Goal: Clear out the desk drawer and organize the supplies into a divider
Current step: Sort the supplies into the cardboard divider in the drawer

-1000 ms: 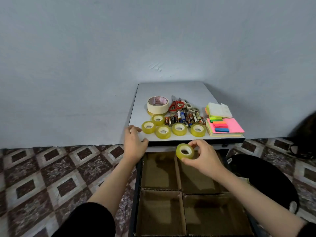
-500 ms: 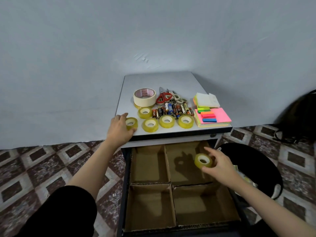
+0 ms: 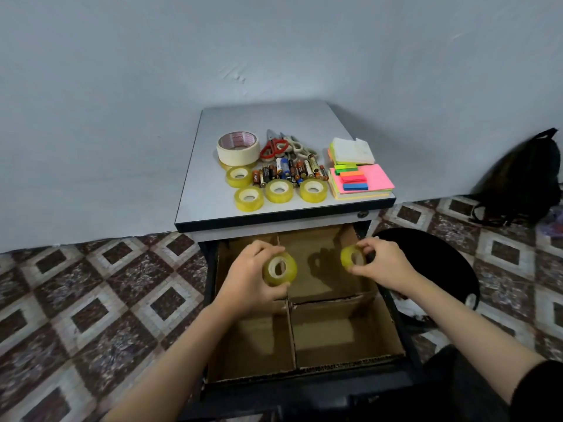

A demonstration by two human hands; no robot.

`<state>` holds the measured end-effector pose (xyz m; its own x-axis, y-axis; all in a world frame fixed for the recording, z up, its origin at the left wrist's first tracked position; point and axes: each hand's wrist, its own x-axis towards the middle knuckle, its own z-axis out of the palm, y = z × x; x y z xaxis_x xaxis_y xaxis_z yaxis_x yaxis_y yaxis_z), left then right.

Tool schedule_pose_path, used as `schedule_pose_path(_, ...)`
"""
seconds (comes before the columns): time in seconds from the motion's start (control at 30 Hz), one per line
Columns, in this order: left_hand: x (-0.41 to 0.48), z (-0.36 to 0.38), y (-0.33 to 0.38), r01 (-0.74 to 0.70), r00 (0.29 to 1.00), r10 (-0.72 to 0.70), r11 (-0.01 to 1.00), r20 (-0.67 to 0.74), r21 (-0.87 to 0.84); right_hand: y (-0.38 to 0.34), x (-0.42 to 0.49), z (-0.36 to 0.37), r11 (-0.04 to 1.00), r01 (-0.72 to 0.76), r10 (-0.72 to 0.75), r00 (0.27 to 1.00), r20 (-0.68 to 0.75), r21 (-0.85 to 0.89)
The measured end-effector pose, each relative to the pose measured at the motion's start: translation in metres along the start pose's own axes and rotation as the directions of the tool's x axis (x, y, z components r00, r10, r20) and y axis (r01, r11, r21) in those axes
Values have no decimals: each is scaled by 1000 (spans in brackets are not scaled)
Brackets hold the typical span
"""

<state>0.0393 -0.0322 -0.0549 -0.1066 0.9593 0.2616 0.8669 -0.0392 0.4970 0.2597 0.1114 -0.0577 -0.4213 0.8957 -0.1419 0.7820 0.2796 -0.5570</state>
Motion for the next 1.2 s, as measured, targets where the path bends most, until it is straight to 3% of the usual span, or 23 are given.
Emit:
schedule_pose_path(0.1,-1,29,0,138,987,-131,988,93,-71,-7,1,6,997,-12,17,998,64,-80)
schedule_pose_path(0.17,5,35,0,190,975,-185,981,122,-31,-14,4,16,986,-6,29,991,133,-166)
schedule_pose_path(0.33,25,38,6,219,948,-236,971,214,101,-26,17,40,938,39,50,968,247,-345)
schedule_pose_path(0.6,28,38,5,280,926,-292,956,239,83,-23,29,64,845,77,90,955,282,-530)
schedule_pose_path(0.8,28,39,6,275,927,-293,956,236,105,-12,25,48,932,37,38,979,198,-362)
schedule_pose_path(0.97,28,41,7,271,927,-294,954,233,126,14,12,29,991,52,-68,989,-130,-124)
schedule_pose_path(1.07,29,43,9,292,926,-310,950,215,111,30,9,19,999,-35,28,959,-283,-19)
schedule_pose_path(1.2,33,53,7,273,948,-284,957,145,93,40,24,13,969,-142,173,975,-141,201)
